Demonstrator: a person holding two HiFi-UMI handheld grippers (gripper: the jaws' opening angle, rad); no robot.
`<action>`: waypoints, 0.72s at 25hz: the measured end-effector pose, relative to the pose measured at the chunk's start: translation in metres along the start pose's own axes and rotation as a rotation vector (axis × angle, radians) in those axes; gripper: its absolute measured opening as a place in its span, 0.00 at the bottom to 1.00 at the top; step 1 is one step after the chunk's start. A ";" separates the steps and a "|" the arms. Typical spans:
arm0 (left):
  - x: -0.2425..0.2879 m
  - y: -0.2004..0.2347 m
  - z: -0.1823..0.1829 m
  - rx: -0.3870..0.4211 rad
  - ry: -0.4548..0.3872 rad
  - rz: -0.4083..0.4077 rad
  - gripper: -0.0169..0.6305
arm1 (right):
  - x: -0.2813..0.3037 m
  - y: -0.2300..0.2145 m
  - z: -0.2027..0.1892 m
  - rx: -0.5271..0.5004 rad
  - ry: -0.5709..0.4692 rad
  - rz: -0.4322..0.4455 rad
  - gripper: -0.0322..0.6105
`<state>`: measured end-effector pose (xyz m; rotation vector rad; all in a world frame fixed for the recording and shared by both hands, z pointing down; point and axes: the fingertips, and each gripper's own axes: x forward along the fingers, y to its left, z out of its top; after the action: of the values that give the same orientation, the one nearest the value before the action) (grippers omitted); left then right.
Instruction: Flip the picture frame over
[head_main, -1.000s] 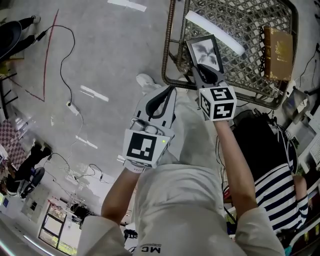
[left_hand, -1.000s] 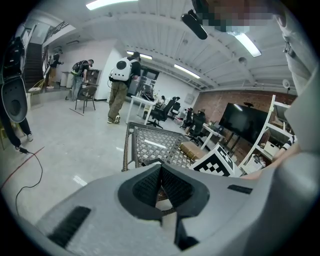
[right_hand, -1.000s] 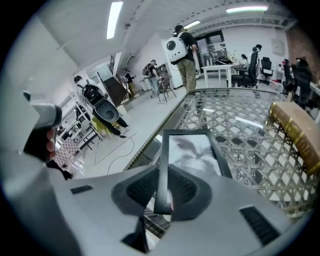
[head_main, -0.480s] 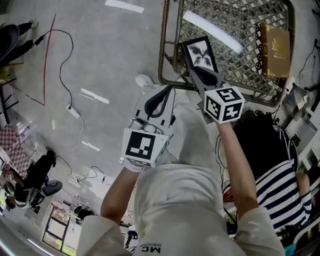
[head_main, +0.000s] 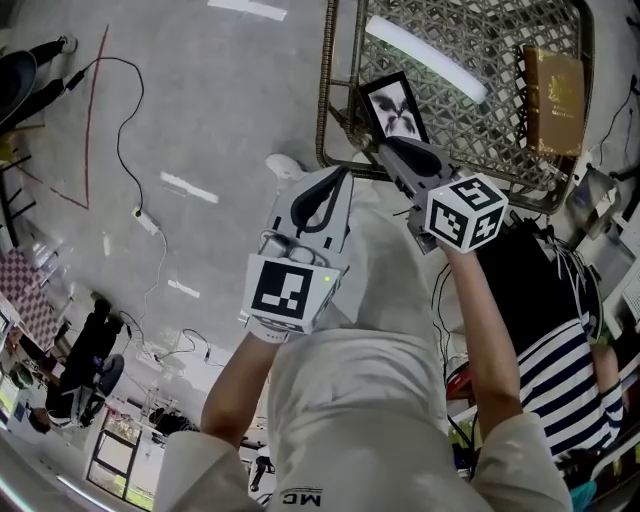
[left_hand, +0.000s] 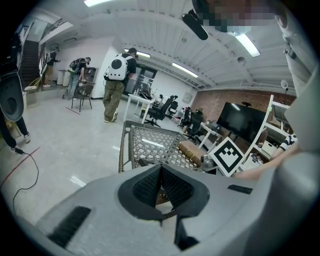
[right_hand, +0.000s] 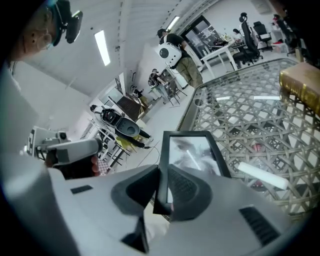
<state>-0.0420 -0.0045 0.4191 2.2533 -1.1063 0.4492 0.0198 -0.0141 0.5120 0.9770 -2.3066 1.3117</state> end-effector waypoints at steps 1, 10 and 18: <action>0.000 0.001 0.001 0.001 -0.004 0.001 0.06 | 0.000 0.002 0.001 0.011 -0.004 0.019 0.17; -0.005 0.003 0.002 -0.023 -0.004 0.019 0.06 | 0.003 0.021 0.004 0.095 -0.020 0.131 0.17; -0.005 -0.002 -0.002 -0.006 -0.003 0.014 0.06 | 0.003 0.032 0.012 0.262 -0.072 0.249 0.17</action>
<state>-0.0438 0.0004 0.4173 2.2428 -1.1240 0.4482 -0.0039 -0.0139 0.4872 0.8429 -2.4150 1.7407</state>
